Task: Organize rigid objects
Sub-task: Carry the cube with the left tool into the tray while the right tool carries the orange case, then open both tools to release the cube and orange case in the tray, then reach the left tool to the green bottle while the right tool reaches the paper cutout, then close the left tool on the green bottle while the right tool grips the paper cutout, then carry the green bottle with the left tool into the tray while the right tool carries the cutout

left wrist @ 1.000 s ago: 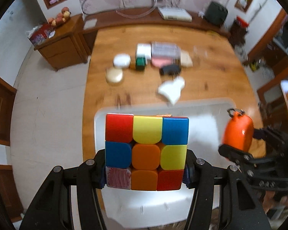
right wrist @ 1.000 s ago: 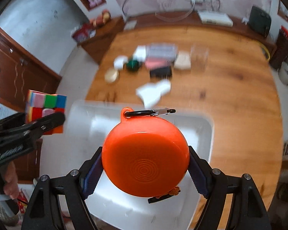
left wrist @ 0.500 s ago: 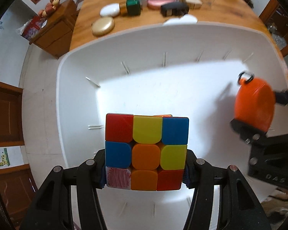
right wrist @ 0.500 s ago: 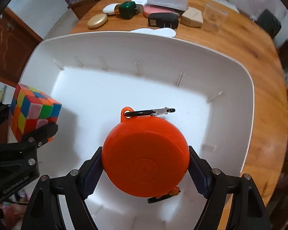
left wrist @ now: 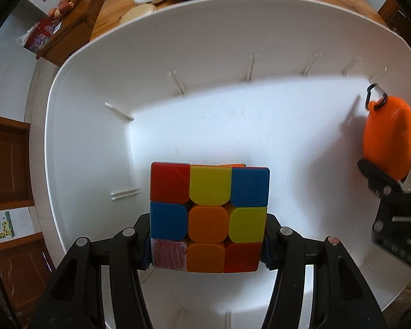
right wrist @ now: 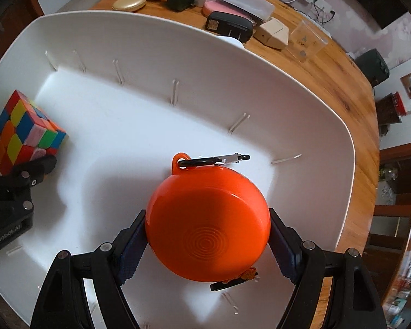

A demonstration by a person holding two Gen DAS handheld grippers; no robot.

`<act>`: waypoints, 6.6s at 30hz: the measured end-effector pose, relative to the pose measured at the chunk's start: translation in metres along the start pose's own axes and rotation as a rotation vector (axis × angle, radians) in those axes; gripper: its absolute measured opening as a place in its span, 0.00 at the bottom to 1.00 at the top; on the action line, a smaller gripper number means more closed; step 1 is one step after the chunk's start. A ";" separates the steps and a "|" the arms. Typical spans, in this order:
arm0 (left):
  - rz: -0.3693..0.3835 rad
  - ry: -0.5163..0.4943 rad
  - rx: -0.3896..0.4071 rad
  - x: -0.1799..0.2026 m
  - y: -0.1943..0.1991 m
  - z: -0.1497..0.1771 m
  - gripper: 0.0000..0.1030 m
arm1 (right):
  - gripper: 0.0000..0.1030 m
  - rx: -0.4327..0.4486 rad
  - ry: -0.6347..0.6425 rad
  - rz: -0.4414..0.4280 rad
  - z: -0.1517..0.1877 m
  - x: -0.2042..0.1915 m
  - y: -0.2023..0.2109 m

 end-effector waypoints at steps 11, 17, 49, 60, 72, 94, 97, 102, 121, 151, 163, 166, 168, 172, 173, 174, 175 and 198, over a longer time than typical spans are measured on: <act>-0.001 -0.077 0.027 0.020 0.009 0.007 0.59 | 0.82 -0.035 0.020 0.067 -0.002 0.006 -0.013; -0.011 -0.108 0.095 0.029 0.030 0.008 0.82 | 0.82 -0.034 0.000 0.017 0.003 0.014 -0.008; -0.021 -0.071 0.402 -0.005 0.203 -0.045 0.83 | 0.82 0.248 -0.172 -0.091 -0.019 0.054 0.147; -0.076 -0.049 0.504 -0.044 0.244 -0.091 0.83 | 0.82 0.343 -0.243 -0.159 -0.076 0.078 0.207; -0.037 -0.042 0.479 -0.082 0.215 -0.147 0.83 | 0.82 0.232 -0.421 -0.248 -0.135 0.083 0.172; 0.100 0.116 0.314 -0.117 0.118 -0.220 0.82 | 0.82 -0.252 -0.914 -0.474 -0.163 0.050 -0.032; 0.121 0.136 0.297 -0.118 0.111 -0.222 0.82 | 0.82 -0.281 -0.940 -0.474 -0.162 0.045 -0.043; 0.147 0.173 0.271 -0.119 0.100 -0.227 0.82 | 0.82 -0.298 -0.955 -0.439 -0.161 0.040 -0.052; 0.215 0.193 0.098 -0.078 0.041 -0.241 0.82 | 0.57 -0.246 -0.914 -0.374 -0.136 0.041 -0.055; 0.142 0.222 -0.011 -0.055 -0.011 -0.244 0.46 | 0.56 -0.126 -0.935 -0.493 -0.124 0.092 -0.016; 0.195 0.230 0.074 -0.061 0.044 -0.217 0.46 | 0.56 -0.080 -0.902 -0.531 -0.116 0.097 0.002; 0.218 0.203 0.119 -0.061 0.078 -0.208 0.46 | 0.56 -0.055 -0.888 -0.551 -0.114 0.099 0.011; 0.231 0.185 0.147 -0.066 0.098 -0.198 0.46 | 0.56 -0.027 -0.877 -0.574 -0.113 0.101 0.022; 0.258 0.164 0.178 -0.049 0.130 -0.182 0.46 | 0.56 0.042 -0.844 -0.602 -0.108 0.106 0.049; 0.261 0.159 0.185 -0.049 0.138 -0.174 0.46 | 0.56 0.068 -0.825 -0.614 -0.107 0.107 0.060; 0.265 0.153 0.191 -0.049 0.147 -0.167 0.46 | 0.56 0.084 -0.809 -0.621 -0.106 0.107 0.068; 0.269 0.149 0.197 -0.048 0.152 -0.161 0.46 | 0.56 0.102 -0.787 -0.628 -0.106 0.105 0.077; 0.224 0.116 0.113 0.015 0.127 -0.015 0.46 | 0.13 0.034 -0.152 -0.513 0.029 0.003 0.088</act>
Point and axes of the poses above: each gripper's, at about its wrist camera, not at the fingertips, and y roughly against the way its jaws point, x to its right, z to its underside, the point moved 7 cm from there along -y, roughly the way its jaws point, and after that the axes turned 1 degree about y, right-handed, at the moved point
